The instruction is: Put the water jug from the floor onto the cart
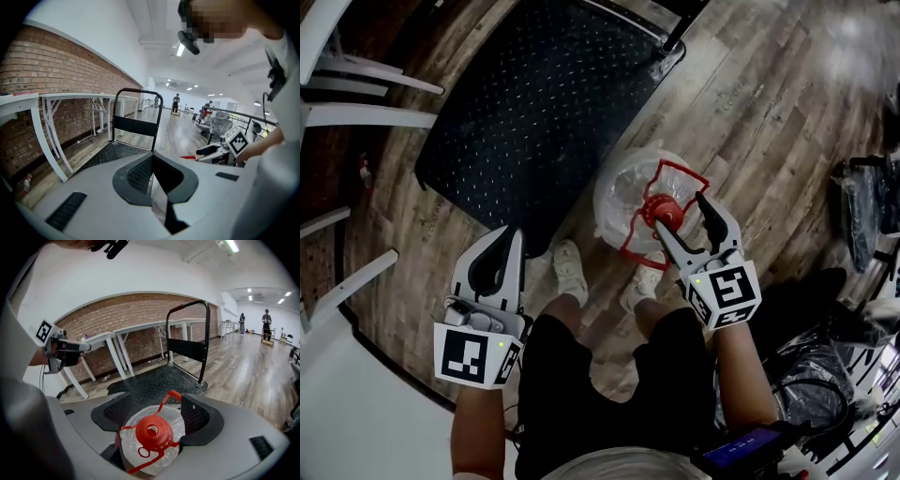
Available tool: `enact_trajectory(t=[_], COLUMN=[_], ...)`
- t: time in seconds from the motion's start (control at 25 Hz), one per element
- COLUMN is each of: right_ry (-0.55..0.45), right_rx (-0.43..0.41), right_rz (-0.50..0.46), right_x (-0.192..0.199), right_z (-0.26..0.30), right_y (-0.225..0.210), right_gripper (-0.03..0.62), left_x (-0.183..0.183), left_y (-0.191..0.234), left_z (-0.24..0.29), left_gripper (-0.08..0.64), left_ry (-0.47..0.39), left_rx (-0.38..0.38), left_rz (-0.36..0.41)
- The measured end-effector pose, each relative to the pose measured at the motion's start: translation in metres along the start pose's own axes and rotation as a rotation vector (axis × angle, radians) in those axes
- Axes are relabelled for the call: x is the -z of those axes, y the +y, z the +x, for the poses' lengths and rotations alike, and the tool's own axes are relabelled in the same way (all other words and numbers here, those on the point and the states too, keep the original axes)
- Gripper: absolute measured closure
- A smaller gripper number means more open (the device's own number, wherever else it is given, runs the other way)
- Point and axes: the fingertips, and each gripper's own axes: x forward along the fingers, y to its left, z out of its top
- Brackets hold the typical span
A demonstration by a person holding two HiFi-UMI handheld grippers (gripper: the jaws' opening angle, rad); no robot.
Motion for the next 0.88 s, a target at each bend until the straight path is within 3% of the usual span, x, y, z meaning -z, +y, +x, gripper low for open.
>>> enact_trajectory(t=[0.36, 0.88], right_ry=[0.106, 0.12], right_rx=[-0.002, 0.092], right_rz=[-0.051, -0.024], right_x=[0.052, 0.07], right_z=[0.028, 0.035], right_y=[0.004, 0.001], right_gripper=[0.242, 0.268], left_x=[0.016, 0.017], left_y=[0.0, 0.001], left_z=[-0.007, -0.003], left_gripper=[0.56, 0.56], left_ry=[0.033, 0.025], left_rx=[0.01, 0.006], left_rz=[-0.011, -0.03])
